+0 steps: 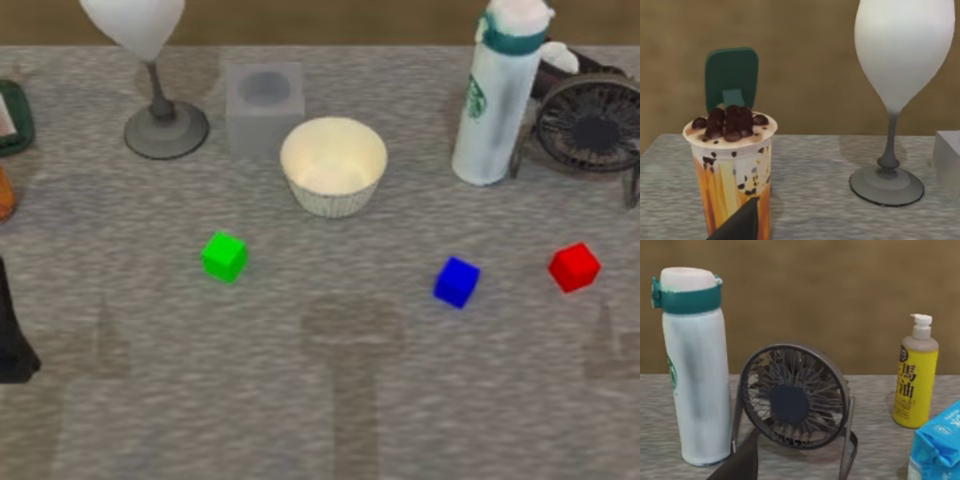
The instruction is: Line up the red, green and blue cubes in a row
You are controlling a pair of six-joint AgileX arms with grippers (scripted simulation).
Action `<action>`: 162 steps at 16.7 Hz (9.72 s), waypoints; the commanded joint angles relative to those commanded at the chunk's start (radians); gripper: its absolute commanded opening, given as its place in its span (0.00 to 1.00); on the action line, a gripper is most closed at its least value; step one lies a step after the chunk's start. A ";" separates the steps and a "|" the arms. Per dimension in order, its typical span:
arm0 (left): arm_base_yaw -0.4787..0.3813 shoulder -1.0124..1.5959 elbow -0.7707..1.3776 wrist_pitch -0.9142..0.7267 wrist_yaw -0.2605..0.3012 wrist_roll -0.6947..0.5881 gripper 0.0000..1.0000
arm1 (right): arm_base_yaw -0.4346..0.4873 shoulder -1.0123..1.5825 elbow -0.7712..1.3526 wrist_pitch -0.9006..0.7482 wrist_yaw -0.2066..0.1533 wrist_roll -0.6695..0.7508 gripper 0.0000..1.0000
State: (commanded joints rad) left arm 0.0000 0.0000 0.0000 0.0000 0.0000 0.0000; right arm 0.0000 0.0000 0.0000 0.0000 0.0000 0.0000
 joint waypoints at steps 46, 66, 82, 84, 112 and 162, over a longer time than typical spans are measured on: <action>0.000 0.000 0.000 0.000 0.000 0.000 1.00 | 0.187 2.194 1.413 -0.786 0.003 -0.203 1.00; 0.000 0.000 0.000 0.000 0.000 0.000 1.00 | 0.187 2.200 1.407 -0.777 0.003 -0.203 0.00; 0.000 0.000 0.000 0.000 0.000 0.000 1.00 | 0.194 2.058 1.564 -1.036 -0.006 -0.199 0.00; 0.000 0.000 0.000 0.000 0.000 0.000 1.00 | 0.194 2.058 1.564 -1.036 -0.006 -0.199 0.00; 0.000 0.000 0.000 0.000 0.000 0.000 1.00 | 0.963 2.355 2.125 -1.314 0.036 0.971 0.00; -0.007 0.024 0.025 -0.016 0.001 0.001 1.00 | 0.963 2.322 2.088 -1.295 0.048 0.961 1.00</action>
State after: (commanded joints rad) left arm -0.0074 0.0242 0.0246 -0.0163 0.0013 0.0013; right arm 0.9632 2.3222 2.0875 -1.2949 0.0480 0.9611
